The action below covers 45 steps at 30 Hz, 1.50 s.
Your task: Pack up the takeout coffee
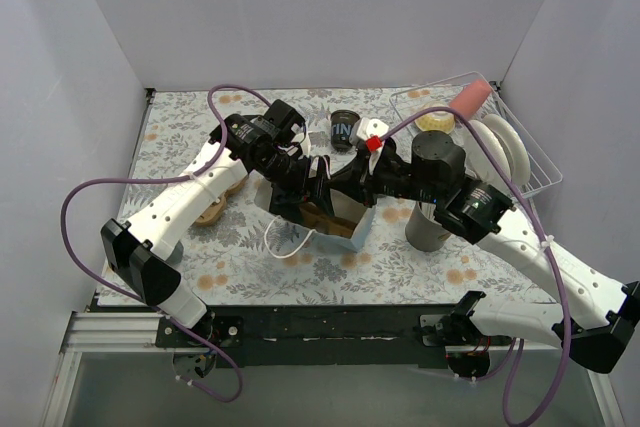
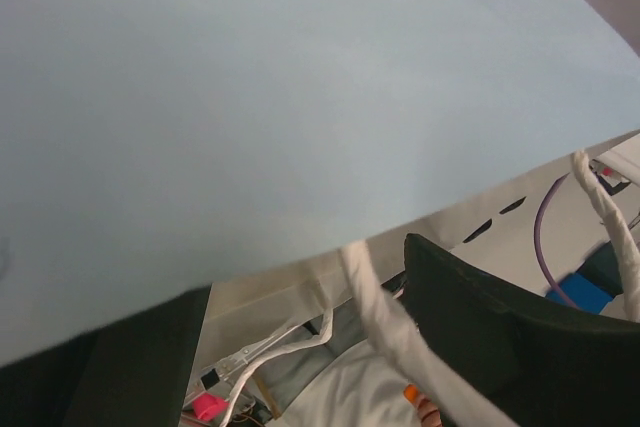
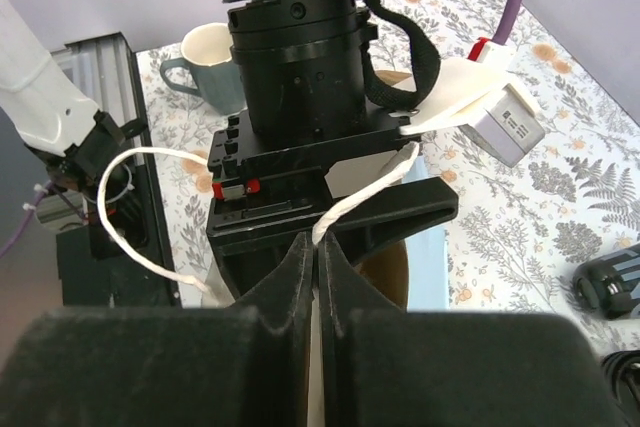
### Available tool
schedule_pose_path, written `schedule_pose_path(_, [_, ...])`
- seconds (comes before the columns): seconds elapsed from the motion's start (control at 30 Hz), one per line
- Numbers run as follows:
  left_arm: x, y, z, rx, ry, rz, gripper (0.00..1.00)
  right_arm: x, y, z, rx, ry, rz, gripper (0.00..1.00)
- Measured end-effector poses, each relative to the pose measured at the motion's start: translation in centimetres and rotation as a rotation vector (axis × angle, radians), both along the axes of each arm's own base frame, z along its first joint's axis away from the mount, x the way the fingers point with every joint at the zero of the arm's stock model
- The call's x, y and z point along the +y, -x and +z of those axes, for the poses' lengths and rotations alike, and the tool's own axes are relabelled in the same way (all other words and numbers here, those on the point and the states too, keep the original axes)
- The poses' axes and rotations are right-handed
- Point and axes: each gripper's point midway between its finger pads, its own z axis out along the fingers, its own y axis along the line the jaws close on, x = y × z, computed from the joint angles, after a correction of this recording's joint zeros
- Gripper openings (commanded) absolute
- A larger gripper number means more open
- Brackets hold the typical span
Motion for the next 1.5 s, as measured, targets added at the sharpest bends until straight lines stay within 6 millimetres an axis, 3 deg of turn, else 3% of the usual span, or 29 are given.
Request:
schedule_pose_path(0.47, [0.9,1.2,0.6,-0.020,0.022,-0.006,0.75,-2.3,-4.4,0.5,-0.007,-0.009,-0.307,0.01])
schedule_pose_path(0.6, [1.1,1.7,1.3,-0.042,0.051,-0.011,0.81,-2.6,-4.9,0.4,0.006,-0.014,-0.350,0.01])
schedule_pose_path(0.63, [1.1,1.7,1.5,-0.051,0.062,-0.011,0.85,-2.7,-5.0,0.4,0.008,-0.015,-0.356,0.01])
schedule_pose_path(0.67, [1.0,1.6,1.7,-0.063,0.073,-0.010,0.98,-2.7,-5.1,0.3,0.011,-0.013,-0.361,0.01])
schedule_pose_path(0.8, [0.5,0.7,3.0,-0.115,0.108,0.014,0.98,-2.6,-5.2,-0.2,0.027,0.001,-0.364,0.02])
schedule_pose_path(0.93, [-0.2,-1.5,6.5,-0.248,0.163,0.070,0.98,-2.5,-5.1,-1.0,0.051,0.021,-0.363,0.07])
schedule_pose_path(1.03, [-0.5,-3.4,9.9,-0.370,0.210,0.125,0.98,-2.4,-5.1,-1.2,0.061,0.023,-0.361,0.16])
schedule_pose_path(1.07, [-0.5,-4.1,11.1,-0.416,0.225,0.150,0.98,-2.5,-5.1,-1.2,0.064,0.022,-0.362,0.28])
schedule_pose_path(1.17, [-0.3,-5.8,13.7,-0.518,0.250,0.221,0.98,-2.5,-5.0,-1.0,0.080,0.020,-0.369,0.49])
schedule_pose_path(1.23, [0.3,-7.0,14.6,-0.572,0.243,0.282,0.98,-2.7,-5.1,-0.6,0.086,0.018,-0.381,0.53])
schedule_pose_path(1.3, [1.2,-7.9,14.9,-0.614,0.213,0.351,0.98,-2.9,-5.4,0.0,0.092,0.010,-0.408,0.67])
schedule_pose_path(1.4, [3.4,-8.5,14.2,-0.676,0.162,0.446,0.97,-3.6,-5.7,1.0,0.119,-0.006,-0.461,0.71])
schedule_pose_path(1.5, [6.2,-8.5,14.2,-0.725,0.096,0.528,0.87,-4.4,-6.0,2.1,0.169,-0.001,-0.528,0.67])
